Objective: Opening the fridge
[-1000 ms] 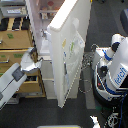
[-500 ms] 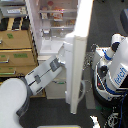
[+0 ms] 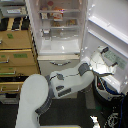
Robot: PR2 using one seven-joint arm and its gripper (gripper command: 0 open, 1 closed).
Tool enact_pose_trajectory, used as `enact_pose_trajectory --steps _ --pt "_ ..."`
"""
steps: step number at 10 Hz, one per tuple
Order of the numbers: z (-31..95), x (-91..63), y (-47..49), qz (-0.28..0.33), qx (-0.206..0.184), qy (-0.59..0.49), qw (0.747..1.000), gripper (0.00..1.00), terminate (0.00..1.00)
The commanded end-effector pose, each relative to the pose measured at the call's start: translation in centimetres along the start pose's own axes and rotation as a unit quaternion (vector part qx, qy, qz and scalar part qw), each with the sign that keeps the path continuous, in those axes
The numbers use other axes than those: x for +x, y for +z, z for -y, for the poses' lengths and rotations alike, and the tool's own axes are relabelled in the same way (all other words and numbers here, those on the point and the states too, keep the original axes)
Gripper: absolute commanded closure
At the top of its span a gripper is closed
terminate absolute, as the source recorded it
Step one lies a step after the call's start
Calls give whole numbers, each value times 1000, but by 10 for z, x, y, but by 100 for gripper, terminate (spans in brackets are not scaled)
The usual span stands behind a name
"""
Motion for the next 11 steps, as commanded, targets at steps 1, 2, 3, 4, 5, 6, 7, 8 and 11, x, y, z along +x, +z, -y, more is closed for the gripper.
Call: enact_pose_trajectory --steps 1,2,3,4,5,6,7,8,11 --pt "165 -230 76 89 -17 -186 978 0 0" --pt "90 -297 31 89 -33 -143 985 0 0" --pt "5 -388 -19 87 -15 -53 995 0 0" --pt "-14 -422 -31 81 -17 -22 996 0 0" --pt "-29 -453 -38 79 -12 2 997 0 0" --pt "-47 -484 -38 89 -20 45 995 0 0" --pt "-55 -503 -42 93 -15 68 993 0 0" --pt "-68 -532 -50 94 -17 97 991 0 0" --pt "-83 -588 -75 79 -16 159 984 0 0"
